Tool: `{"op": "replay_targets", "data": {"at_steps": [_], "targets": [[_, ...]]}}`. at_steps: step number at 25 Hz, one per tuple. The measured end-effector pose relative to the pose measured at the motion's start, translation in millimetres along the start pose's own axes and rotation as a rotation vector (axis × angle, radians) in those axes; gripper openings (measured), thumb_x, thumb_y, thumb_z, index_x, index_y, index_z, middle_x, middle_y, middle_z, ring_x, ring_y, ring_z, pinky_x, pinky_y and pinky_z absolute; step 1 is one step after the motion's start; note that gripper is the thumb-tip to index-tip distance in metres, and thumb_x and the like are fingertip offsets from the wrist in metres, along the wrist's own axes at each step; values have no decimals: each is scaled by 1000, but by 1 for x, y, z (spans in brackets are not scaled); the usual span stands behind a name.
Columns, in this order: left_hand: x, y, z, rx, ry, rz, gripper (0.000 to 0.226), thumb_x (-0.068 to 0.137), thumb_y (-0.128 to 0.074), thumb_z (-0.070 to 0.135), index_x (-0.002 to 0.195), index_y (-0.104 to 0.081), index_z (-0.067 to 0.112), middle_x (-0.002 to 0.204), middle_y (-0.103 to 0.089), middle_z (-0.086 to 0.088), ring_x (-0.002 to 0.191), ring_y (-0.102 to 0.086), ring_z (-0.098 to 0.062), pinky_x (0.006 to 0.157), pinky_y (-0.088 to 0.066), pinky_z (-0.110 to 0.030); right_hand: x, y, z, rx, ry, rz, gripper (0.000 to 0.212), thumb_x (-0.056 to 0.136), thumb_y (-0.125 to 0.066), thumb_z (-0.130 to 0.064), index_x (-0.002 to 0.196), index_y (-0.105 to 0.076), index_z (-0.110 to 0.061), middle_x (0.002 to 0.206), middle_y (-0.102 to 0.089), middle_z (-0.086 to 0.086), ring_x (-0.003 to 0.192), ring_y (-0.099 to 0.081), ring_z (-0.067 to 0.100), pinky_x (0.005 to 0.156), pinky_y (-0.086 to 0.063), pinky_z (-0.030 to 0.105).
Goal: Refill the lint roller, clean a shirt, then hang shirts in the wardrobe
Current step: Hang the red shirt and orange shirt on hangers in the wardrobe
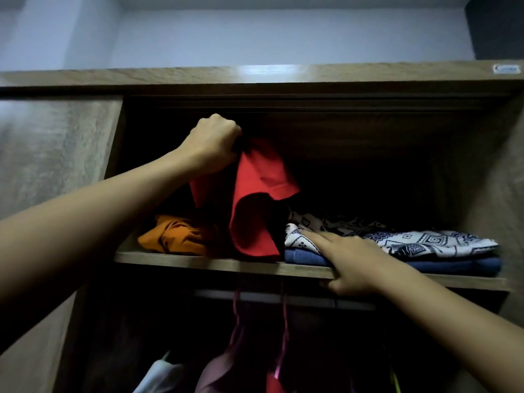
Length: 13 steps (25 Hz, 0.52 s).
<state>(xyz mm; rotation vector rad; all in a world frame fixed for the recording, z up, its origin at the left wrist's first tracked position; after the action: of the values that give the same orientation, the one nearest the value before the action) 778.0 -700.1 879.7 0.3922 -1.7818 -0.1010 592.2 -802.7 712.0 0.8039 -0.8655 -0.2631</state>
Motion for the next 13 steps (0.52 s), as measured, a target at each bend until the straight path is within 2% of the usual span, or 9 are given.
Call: {"op": "replay_targets", "data": {"at_steps": [2, 5, 7, 9, 11, 13], "targets": [[-8, 13, -7, -60, 53, 24, 23, 77, -63, 32, 91, -65, 14, 94, -65, -23, 92, -60, -47, 75, -51, -48, -2, 1, -2, -2, 6, 17, 96, 73, -61, -39, 144, 3, -43, 148, -32, -10, 125, -48, 26, 94, -46, 46], [-28, 48, -19, -135, 108, 119, 38, 75, -66, 43, 103, -69, 19, 100, -68, -23, 97, -63, -41, 81, -50, -46, -5, 2, -4, -11, 12, 34, 93, 75, -60, -40, 146, 1, -39, 150, -32, -6, 127, -46, 27, 97, -45, 45], [-44, 74, -20, -190, 87, 185, 47, 69, -61, 50, 98, -71, 13, 90, -69, -23, 90, -66, -35, 73, -49, -39, -6, 2, -3, -55, -7, 44, 98, 75, -59, -48, 147, 6, -36, 153, -27, -2, 132, -41, 27, 102, -40, 47], [-66, 97, -15, -269, 40, 214, 64, 59, -45, 58, 84, -70, 5, 74, -65, -23, 75, -64, -25, 60, -44, -31, -9, -1, -3, -108, -42, 5, 108, 72, -57, -64, 146, 14, -33, 159, -9, 1, 142, -24, 27, 112, -24, 53], [-88, 116, -12, -311, 1, 238, 69, 55, -39, 58, 83, -70, 2, 73, -66, -24, 71, -57, -17, 57, -43, -30, -14, 0, -3, -107, -50, 17, 121, 59, -42, -87, 142, 26, -30, 159, 8, -2, 147, -4, 22, 114, -1, 57], [-107, 127, -9, -318, -23, 237, 66, 57, -41, 56, 86, -71, 4, 74, -67, -23, 70, -54, -14, 55, -40, -26, -30, 15, -11, 178, -40, 131, 130, 39, -27, -100, 136, 30, -34, 157, 10, -11, 146, 2, 12, 113, 10, 51]]}}
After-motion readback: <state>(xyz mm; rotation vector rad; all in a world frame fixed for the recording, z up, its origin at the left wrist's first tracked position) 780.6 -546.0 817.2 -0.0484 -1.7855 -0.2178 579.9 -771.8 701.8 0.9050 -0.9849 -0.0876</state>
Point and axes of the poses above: each hand's wrist, its own x-axis towards the middle knuckle, its own y-axis out of the back of the hand, z = x × y, the point moved 7 cm from there along x, towards the middle knuckle
